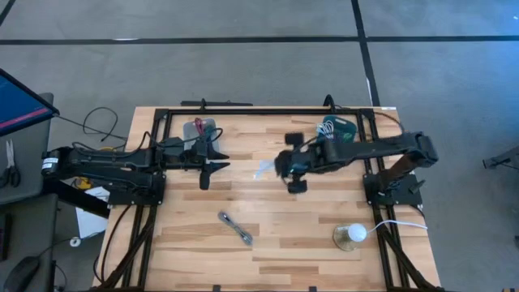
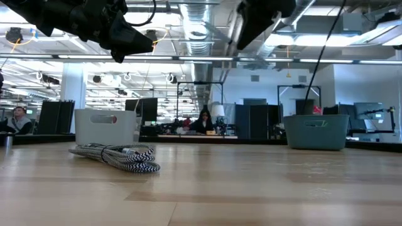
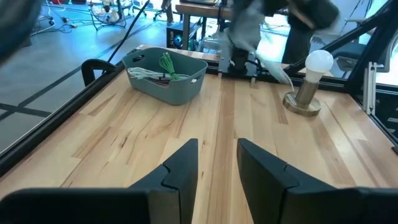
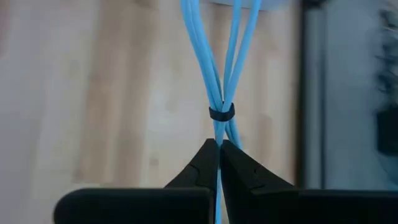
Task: Pick & Place USB Port
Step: Put the blue USB cable into the blue bin
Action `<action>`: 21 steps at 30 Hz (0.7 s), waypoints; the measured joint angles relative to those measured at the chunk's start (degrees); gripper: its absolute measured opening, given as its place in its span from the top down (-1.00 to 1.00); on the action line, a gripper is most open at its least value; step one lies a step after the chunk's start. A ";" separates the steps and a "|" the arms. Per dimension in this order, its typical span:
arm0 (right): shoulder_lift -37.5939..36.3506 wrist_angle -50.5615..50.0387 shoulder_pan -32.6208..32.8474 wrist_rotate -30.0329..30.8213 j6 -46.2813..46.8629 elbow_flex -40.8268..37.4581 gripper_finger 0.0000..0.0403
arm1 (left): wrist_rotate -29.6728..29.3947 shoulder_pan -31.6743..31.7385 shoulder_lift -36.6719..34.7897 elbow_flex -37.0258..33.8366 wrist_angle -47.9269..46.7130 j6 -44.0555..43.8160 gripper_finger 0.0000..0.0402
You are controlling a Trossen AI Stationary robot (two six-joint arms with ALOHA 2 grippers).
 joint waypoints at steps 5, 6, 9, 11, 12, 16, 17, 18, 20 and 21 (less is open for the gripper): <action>-5.30 -4.52 -2.42 4.79 4.31 0.01 1.00 | 0.00 -0.01 0.00 0.00 -0.16 0.00 0.44; -6.20 -5.01 -2.99 5.37 4.96 -0.28 1.00 | 0.00 -0.01 -0.01 0.00 -0.16 0.00 0.44; -8.76 -5.29 -5.12 6.67 6.10 -2.23 1.00 | 0.00 -0.01 -0.01 0.01 -0.18 0.00 0.44; -10.64 -4.96 -6.80 6.69 6.88 -4.56 1.00 | 0.00 -0.01 0.00 0.00 -0.21 0.00 0.44; -11.50 -4.94 -7.77 6.69 7.51 -5.80 1.00 | 0.00 -0.01 0.00 0.00 -0.25 -0.02 0.44; -15.26 -4.34 -11.94 6.67 8.94 -12.41 1.00 | 0.00 -0.01 0.00 0.01 -0.38 -0.01 0.44; -16.29 -3.68 -12.99 6.62 9.00 -14.27 1.00 | 0.00 -0.01 0.00 0.02 -0.39 -0.02 0.44; -17.34 -3.29 -14.02 6.63 9.00 -16.07 1.00 | 0.00 0.00 -0.01 0.01 -0.39 -0.01 0.44; -19.53 -1.45 -16.06 6.44 8.99 -19.62 1.00 | 0.00 -0.01 0.00 0.00 -0.42 -0.02 0.44; -20.61 -0.10 -17.07 6.03 9.00 -21.28 1.00 | 0.00 0.00 -0.01 0.00 -0.42 -0.02 0.44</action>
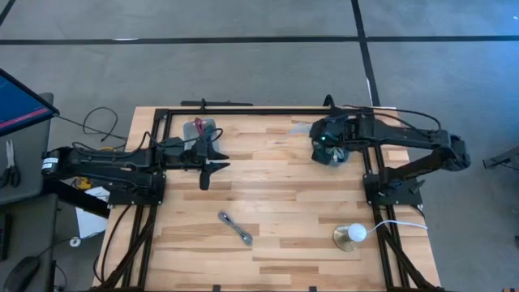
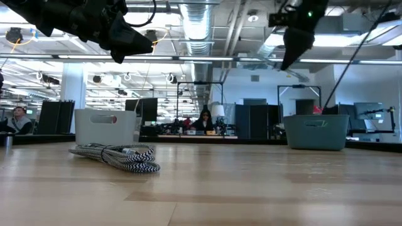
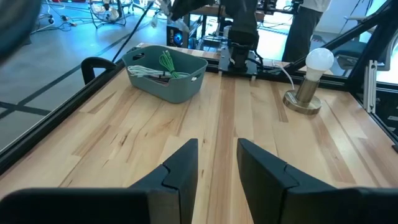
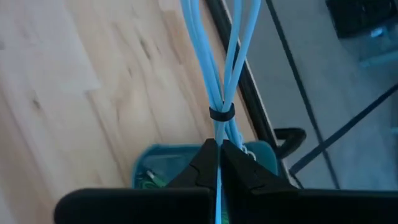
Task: Pick & Place USB Port
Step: Put the blue USB cable into the blue bin
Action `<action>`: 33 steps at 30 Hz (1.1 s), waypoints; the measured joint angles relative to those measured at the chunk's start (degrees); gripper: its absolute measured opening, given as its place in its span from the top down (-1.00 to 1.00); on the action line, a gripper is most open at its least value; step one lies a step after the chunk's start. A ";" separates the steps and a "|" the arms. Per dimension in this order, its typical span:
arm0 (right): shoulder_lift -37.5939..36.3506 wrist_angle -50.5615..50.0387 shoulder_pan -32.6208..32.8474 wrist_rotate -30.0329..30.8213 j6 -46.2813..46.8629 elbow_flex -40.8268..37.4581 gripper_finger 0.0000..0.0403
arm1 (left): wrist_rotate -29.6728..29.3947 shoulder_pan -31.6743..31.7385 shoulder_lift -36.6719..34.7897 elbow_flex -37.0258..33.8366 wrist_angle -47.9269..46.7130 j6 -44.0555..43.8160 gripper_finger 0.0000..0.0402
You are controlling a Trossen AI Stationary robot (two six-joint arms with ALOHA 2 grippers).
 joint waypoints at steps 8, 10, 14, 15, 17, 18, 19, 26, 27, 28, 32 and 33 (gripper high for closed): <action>-6.24 5.22 -9.20 -7.12 2.58 -9.86 1.00 | 0.00 -0.01 0.01 0.00 -0.02 0.00 0.44; -6.47 6.11 -11.31 -9.34 3.37 -11.22 1.00 | 0.00 0.01 0.00 0.01 -0.02 0.01 0.44; -5.62 7.03 -14.66 -12.42 3.65 -13.65 1.00 | 0.00 -0.01 0.01 0.00 -0.02 0.02 0.44; -5.09 7.16 -15.52 -13.40 3.95 -14.06 1.00 | 0.00 -0.01 0.01 0.00 -0.02 0.00 0.44; -3.86 7.03 -17.02 -14.77 4.41 -14.55 1.00 | 0.00 0.00 0.01 0.01 -0.02 0.00 0.44; -3.30 7.36 -17.59 -15.16 4.47 -14.84 1.00 | 0.00 0.00 0.01 0.01 -0.02 0.00 0.44; -2.70 7.50 -18.11 -15.88 4.46 -15.19 1.00 | 0.00 0.01 0.01 0.00 -0.02 0.00 0.44; 2.13 8.70 -20.96 -19.13 5.55 -17.75 1.00 | 0.00 0.01 0.00 0.02 -0.13 0.00 0.44; 2.91 8.65 -21.27 -19.30 5.56 -17.92 1.00 | 0.00 -0.01 -0.01 0.01 -0.13 0.01 0.44; 3.69 8.73 -21.45 -19.30 5.59 -17.95 1.00 | 0.00 0.00 0.00 0.00 -0.14 0.00 0.44; 6.02 8.75 -22.01 -19.73 5.97 -17.93 1.00 | 0.00 -0.01 0.00 0.02 -0.17 0.00 0.44; 6.51 8.82 -22.08 -20.34 5.98 -17.93 1.00 | 0.00 -0.01 0.01 0.02 -0.17 0.00 0.44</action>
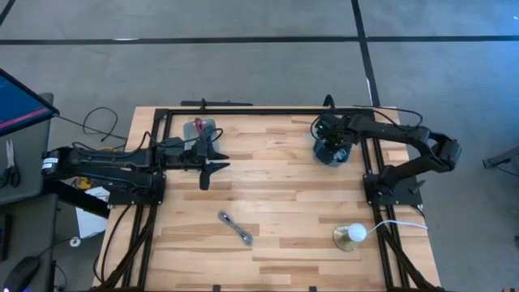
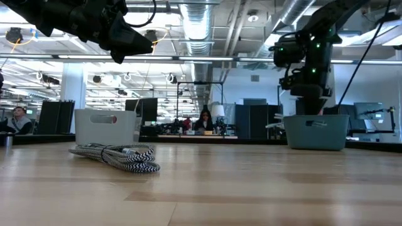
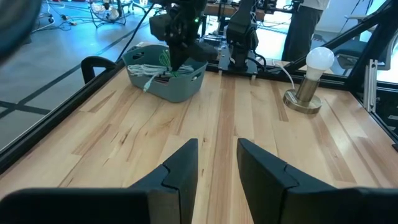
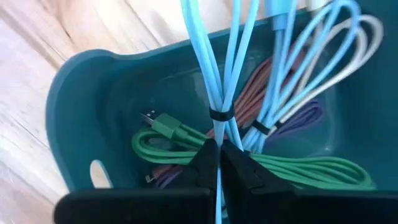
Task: Pick & Place USB Port
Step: Put the blue USB cable into the blue bin, then put the gray patterned USB cable into the gray bin
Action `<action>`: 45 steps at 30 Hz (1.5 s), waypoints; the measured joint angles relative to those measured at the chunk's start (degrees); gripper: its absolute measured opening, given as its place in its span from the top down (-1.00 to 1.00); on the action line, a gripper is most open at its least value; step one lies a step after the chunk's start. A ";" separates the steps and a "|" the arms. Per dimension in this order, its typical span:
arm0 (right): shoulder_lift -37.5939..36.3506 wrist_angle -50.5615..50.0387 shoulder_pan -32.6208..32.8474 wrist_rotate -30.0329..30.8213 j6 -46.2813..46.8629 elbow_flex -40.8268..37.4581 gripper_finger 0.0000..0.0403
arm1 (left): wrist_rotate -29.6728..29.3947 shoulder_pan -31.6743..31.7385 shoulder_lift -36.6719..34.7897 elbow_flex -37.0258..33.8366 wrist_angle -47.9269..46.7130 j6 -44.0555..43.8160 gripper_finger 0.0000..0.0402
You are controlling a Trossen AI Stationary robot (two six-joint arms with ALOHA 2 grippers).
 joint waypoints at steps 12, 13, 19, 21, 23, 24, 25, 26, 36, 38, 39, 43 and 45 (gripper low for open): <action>4.79 0.29 0.00 -1.71 -0.01 0.00 1.00 | 0.00 0.01 0.00 0.00 -0.24 0.00 0.44; 4.78 0.43 0.01 -1.50 -0.03 0.00 1.00 | 0.00 0.01 0.00 -0.01 -0.24 0.00 0.44; 3.64 3.44 0.17 -0.18 -0.49 0.00 0.89 | 0.00 0.00 -0.02 0.00 -0.33 0.00 0.44; 2.98 3.34 0.16 -0.14 -0.62 0.00 0.82 | 0.00 0.01 -0.01 0.00 -0.38 0.00 0.44; 2.17 2.55 0.17 -0.14 -0.64 0.00 0.74 | 0.00 0.00 -0.02 0.00 -0.42 0.00 0.44; 1.66 1.70 0.17 -0.14 -0.64 0.00 0.71 | 0.00 0.00 -0.01 -0.01 -0.42 0.00 0.44; 1.07 0.71 0.16 -0.16 -0.62 0.00 0.68 | 0.00 0.00 -0.01 0.00 -0.42 0.00 0.44; 0.33 -0.33 0.16 -0.16 -0.62 0.00 0.66 | 0.00 0.00 -0.02 0.00 -0.42 0.00 0.44; -7.53 -11.06 1.02 -0.35 -0.62 3.20 0.60 | 0.00 0.01 -0.02 -0.01 -0.43 0.00 0.44; -9.19 -10.60 2.21 -0.78 -1.52 4.82 0.60 | 0.00 0.01 -0.02 -0.02 -0.43 0.00 0.44; -9.92 -10.25 2.95 -1.19 -1.89 5.86 0.60 | 0.00 0.00 -0.02 -0.01 -0.42 0.00 0.44; -12.56 -7.63 6.47 -1.77 -2.00 9.92 0.60 | 0.00 0.02 0.00 -0.02 -0.42 0.00 0.44; -13.82 -5.37 8.70 -1.76 -1.98 11.80 0.60 | 0.00 0.00 -0.02 -0.02 -0.42 0.00 0.44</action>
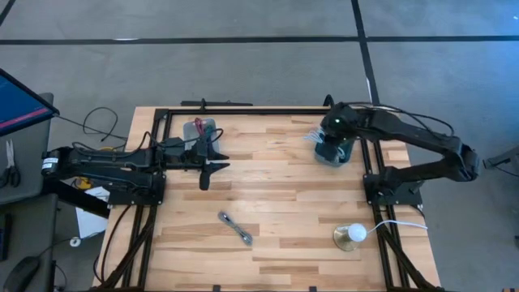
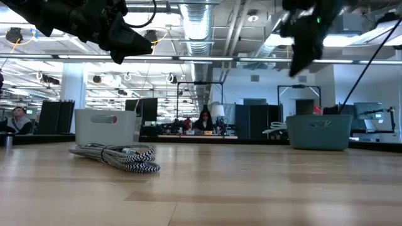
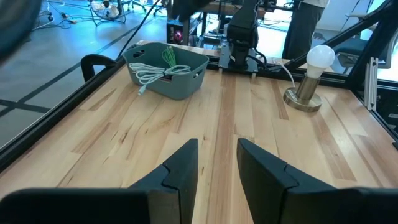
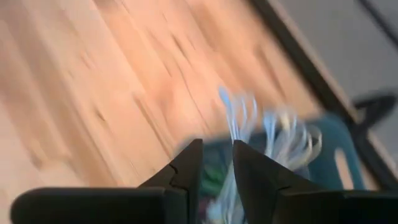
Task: Pick & Place USB Port
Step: Put the gray patterned USB cable into the gray bin
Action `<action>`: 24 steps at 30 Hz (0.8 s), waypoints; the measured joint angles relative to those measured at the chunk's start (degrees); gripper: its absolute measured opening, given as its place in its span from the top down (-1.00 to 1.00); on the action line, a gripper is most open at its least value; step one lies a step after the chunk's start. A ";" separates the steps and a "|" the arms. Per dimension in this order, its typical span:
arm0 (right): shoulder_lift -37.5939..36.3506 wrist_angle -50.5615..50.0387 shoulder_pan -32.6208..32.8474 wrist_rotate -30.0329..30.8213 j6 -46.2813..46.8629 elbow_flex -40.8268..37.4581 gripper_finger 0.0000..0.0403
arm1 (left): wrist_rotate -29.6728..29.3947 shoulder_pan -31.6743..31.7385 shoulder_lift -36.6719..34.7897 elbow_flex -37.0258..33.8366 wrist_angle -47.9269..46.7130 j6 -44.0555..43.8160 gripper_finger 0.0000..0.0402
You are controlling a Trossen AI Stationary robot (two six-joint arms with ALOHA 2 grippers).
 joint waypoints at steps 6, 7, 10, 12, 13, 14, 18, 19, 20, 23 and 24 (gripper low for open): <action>-3.32 9.08 7.96 -3.70 -0.17 3.62 0.59 | 1.13 0.02 -0.01 0.00 -0.05 -2.55 0.44; -3.85 11.12 9.46 -4.79 -0.66 3.69 0.59 | 2.50 0.02 0.02 0.00 -0.20 -3.12 0.44; -4.99 16.49 14.01 -6.96 -3.22 3.69 0.59 | 9.08 -0.18 -0.01 0.02 -0.79 -2.47 0.44; -5.27 19.12 16.92 -7.39 -4.90 3.69 0.59 | 12.38 -1.10 -0.01 0.02 -0.77 -1.15 0.44; -5.24 20.02 18.25 -7.42 -5.81 3.69 0.59 | 12.69 -1.97 -0.01 0.02 -0.75 -1.00 0.44; -5.19 20.52 19.58 -7.43 -6.62 3.69 0.59 | 12.67 -2.90 -0.01 0.02 -0.72 -0.96 0.44; -5.02 21.90 23.85 -7.43 -9.77 3.56 0.59 | 10.38 -7.48 0.21 0.02 -0.44 0.96 0.44; -5.00 22.25 24.74 -7.41 -10.22 3.27 0.59 | 8.95 -8.86 0.45 0.02 -0.42 1.58 0.44; -5.00 22.46 25.53 -7.38 -10.48 2.94 0.59 | 6.96 -10.27 0.74 0.02 -0.57 2.07 0.44; -5.00 23.60 27.74 -7.36 -10.58 1.61 0.59 | 0.66 -14.44 2.40 0.04 -1.30 3.55 0.44; -5.00 23.74 28.49 -7.34 -10.60 1.21 0.59 | -1.16 -15.69 3.12 0.04 -1.45 3.66 0.44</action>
